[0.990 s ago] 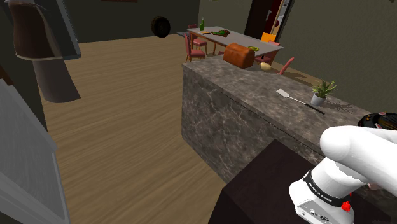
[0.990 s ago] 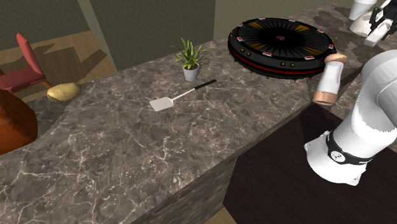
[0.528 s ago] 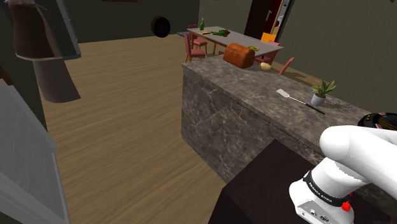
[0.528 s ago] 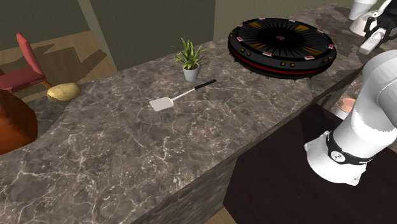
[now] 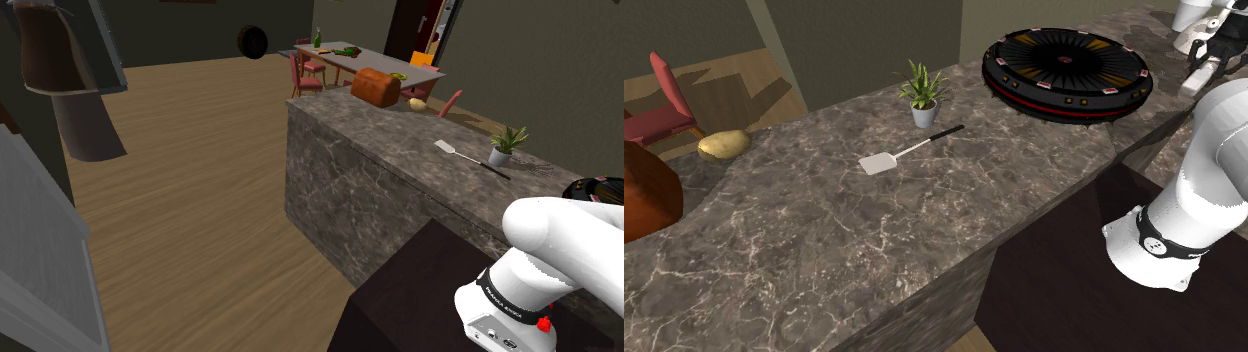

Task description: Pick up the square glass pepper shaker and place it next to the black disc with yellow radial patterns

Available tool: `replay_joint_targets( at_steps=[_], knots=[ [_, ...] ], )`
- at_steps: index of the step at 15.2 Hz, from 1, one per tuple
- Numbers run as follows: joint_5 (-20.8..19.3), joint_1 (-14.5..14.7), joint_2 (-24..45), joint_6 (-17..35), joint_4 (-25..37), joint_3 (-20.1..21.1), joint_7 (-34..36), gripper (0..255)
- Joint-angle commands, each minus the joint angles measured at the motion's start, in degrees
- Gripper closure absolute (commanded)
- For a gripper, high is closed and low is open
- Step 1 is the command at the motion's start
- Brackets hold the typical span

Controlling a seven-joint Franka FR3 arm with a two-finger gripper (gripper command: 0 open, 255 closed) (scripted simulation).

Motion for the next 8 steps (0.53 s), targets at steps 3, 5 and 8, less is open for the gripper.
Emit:
replay_joint_targets(
  at_steps=[3,5,8],
  knots=[
    [-0.09,-0.03,-0.06,0.08,-0.06,-0.08,-0.01,255],
    [-0.08,-0.03,-0.06,0.07,-0.06,-0.07,-0.01,255],
    [-0.08,-0.03,-0.06,0.07,-0.06,-0.07,-0.01,0]
  ],
)
